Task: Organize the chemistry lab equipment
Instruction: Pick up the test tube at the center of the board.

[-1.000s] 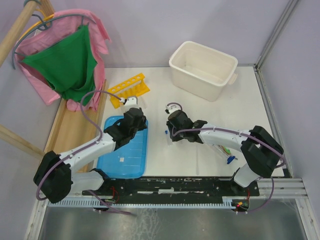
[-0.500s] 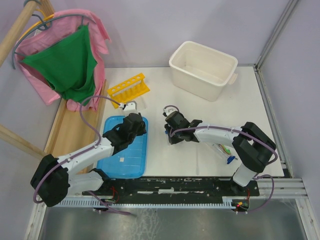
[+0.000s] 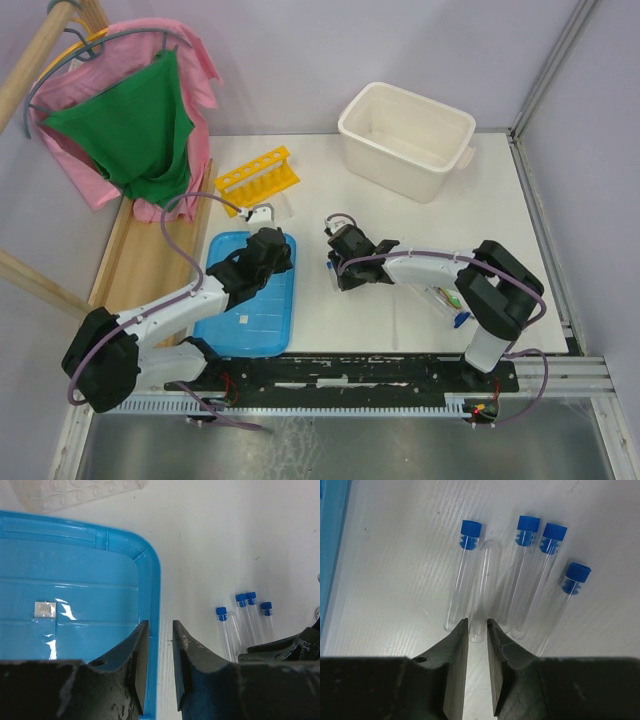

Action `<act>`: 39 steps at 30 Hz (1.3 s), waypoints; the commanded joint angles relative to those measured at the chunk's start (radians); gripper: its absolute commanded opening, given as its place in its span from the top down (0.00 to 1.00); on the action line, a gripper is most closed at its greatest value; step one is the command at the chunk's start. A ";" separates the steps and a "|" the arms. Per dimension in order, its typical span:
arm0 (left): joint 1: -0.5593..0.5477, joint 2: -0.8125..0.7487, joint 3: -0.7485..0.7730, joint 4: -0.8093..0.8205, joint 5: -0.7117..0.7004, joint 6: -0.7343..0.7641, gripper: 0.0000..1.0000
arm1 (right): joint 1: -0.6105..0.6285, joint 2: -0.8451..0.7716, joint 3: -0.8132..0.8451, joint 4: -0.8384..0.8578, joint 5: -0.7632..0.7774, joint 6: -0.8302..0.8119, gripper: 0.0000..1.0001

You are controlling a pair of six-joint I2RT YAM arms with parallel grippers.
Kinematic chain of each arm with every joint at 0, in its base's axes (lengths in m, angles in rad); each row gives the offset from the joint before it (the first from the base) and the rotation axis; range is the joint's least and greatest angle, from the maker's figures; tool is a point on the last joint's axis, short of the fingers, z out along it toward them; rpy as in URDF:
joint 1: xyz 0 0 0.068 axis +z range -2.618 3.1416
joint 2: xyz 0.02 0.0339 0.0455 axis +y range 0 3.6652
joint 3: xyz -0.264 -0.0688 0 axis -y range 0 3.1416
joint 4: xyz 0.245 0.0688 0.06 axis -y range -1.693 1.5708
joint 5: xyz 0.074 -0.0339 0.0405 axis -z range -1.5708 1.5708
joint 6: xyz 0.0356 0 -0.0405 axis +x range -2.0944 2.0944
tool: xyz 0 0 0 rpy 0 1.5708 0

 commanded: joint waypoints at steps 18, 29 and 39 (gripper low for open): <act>-0.009 0.021 0.000 0.048 0.029 -0.031 0.67 | 0.024 0.012 0.047 -0.009 0.049 0.016 0.89; -0.012 0.009 0.026 0.093 0.177 -0.056 0.64 | 0.118 -0.248 -0.025 0.005 0.178 -0.016 0.86; -0.012 -0.079 -0.001 0.229 0.366 -0.234 0.57 | 0.251 -0.349 -0.151 0.079 0.370 -0.030 0.84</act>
